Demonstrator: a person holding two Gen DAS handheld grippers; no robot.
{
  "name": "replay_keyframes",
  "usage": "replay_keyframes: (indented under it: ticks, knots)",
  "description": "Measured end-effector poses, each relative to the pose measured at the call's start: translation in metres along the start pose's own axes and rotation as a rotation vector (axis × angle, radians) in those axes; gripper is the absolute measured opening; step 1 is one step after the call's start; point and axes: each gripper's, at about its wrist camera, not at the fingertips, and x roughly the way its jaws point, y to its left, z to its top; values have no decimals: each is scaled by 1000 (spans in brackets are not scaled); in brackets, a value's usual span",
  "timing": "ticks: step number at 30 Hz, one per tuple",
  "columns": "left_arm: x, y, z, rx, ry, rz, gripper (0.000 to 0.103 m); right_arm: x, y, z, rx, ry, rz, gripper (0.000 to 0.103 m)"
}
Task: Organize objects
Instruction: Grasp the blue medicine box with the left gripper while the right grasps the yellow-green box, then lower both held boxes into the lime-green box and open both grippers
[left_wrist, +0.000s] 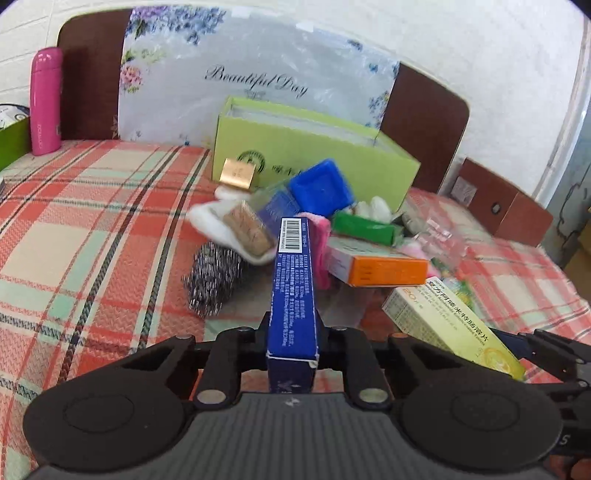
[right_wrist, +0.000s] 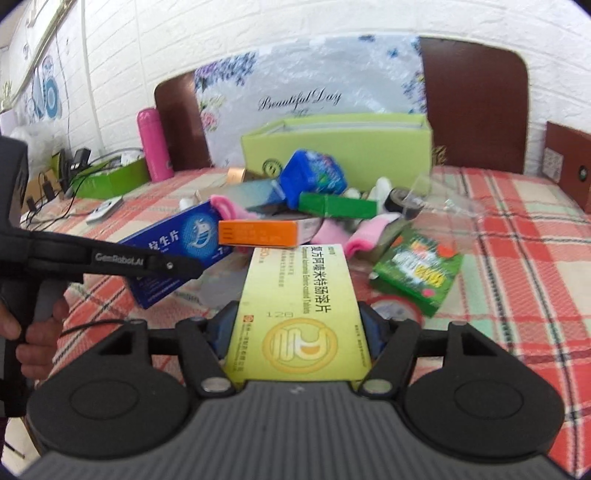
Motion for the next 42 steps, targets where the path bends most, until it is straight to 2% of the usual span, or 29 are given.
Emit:
replay_keyframes:
  ticks: [7, 14, 18, 29, 33, 36, 42]
  knots:
    - [-20, -4, 27, -39, -126, -51, 17, -11, -11, 18, 29, -95, -19, 66]
    - [-11, -15, 69, -76, -233, -84, 17, 0, -18, 56, 5, -189, -21, 66]
    - [0, -21, 90, -83, -268, -98, 17, 14, -25, 83, 13, -234, -22, 66]
    - [51, -14, 139, -149, -337, -79, 17, 75, -35, 151, -24, -343, -128, 66]
    - [76, -8, 153, -151, -359, -63, 17, 104, -41, 166, -36, -348, -170, 66]
    - [94, 0, 161, -172, -375, -92, 17, 126, -49, 174, -61, -347, -204, 66]
    - [116, 8, 174, -128, -449, -126, 18, 166, -61, 187, -85, -322, -232, 66]
